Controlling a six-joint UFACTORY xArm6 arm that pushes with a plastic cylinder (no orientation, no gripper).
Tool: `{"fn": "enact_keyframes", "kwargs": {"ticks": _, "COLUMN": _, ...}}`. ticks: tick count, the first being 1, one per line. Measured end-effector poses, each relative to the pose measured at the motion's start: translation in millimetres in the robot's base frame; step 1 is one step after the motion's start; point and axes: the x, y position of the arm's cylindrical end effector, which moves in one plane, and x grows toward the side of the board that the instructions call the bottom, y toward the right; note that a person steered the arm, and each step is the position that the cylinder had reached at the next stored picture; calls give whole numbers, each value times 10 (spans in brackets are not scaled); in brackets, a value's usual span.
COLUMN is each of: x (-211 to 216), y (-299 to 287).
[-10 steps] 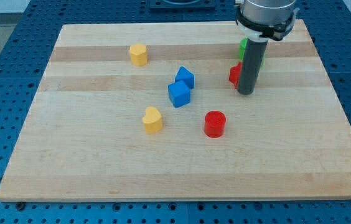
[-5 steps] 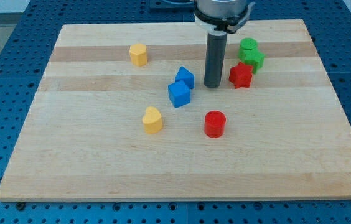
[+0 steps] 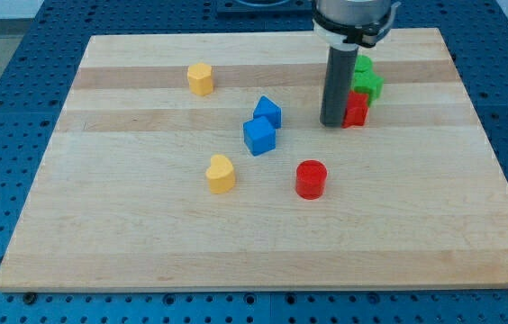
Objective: Slide the red star to the bottom of the green star
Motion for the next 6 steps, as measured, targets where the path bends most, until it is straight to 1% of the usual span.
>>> {"fn": "enact_keyframes", "kwargs": {"ticks": 2, "x": 0, "y": 194}}
{"fn": "enact_keyframes", "kwargs": {"ticks": 3, "x": 0, "y": 200}}
{"fn": "enact_keyframes", "kwargs": {"ticks": 4, "x": 43, "y": 77}}
{"fn": "enact_keyframes", "kwargs": {"ticks": 5, "x": 140, "y": -212}}
{"fn": "enact_keyframes", "kwargs": {"ticks": 6, "x": 382, "y": -407}}
